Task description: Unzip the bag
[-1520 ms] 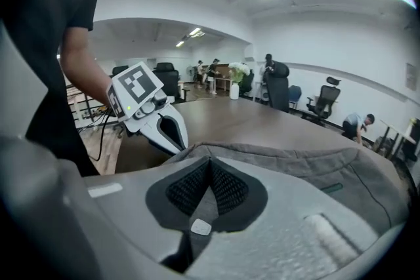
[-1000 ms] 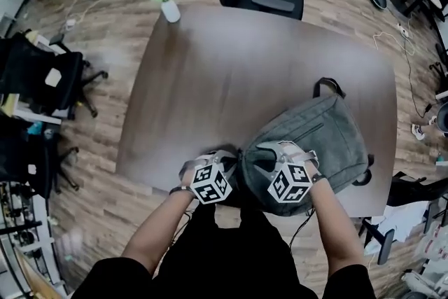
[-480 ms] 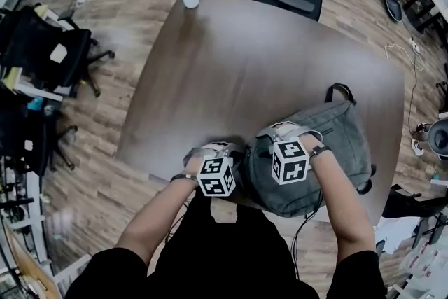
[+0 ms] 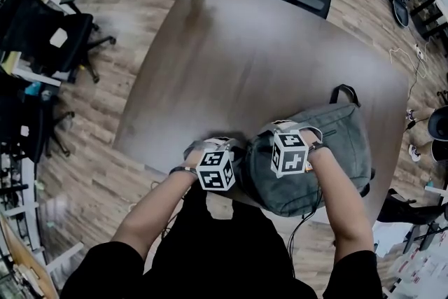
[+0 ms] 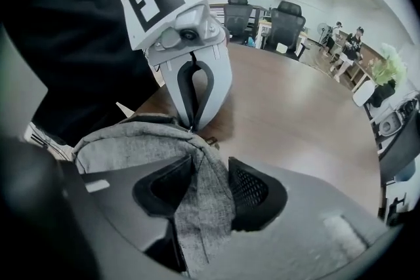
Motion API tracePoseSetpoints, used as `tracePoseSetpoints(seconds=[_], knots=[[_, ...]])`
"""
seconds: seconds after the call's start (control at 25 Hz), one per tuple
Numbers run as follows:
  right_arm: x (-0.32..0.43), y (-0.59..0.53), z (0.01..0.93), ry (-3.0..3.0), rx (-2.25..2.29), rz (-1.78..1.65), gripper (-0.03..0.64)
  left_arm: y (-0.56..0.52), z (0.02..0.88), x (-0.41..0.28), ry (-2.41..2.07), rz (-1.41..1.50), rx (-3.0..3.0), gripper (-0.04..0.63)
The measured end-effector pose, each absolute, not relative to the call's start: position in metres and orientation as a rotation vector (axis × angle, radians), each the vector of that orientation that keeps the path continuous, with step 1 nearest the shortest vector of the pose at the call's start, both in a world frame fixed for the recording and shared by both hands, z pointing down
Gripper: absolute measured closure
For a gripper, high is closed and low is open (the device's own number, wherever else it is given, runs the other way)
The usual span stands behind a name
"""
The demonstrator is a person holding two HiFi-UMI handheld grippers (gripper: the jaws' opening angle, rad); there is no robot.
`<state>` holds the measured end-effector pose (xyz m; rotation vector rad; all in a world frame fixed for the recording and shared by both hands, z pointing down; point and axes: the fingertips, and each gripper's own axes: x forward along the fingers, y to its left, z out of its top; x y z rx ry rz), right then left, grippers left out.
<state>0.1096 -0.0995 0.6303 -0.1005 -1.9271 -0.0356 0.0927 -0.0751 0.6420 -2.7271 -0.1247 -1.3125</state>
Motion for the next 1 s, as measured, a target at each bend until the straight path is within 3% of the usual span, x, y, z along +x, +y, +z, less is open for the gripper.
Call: tracePoseSetpoints(seconds=[0.36, 1.0], knots=[[0.123, -0.128, 0.624, -1.984, 0.112, 0.005, 0.466, -0.074, 0.635, 0.085, -0.187, -1.368, -2.71, 0.575], [0.14, -0.204, 0.622, -2.003, 0.575, 0.206, 0.463, -0.075, 0.628, 0.08, -0.028, -1.43, -2.785, 0.575]])
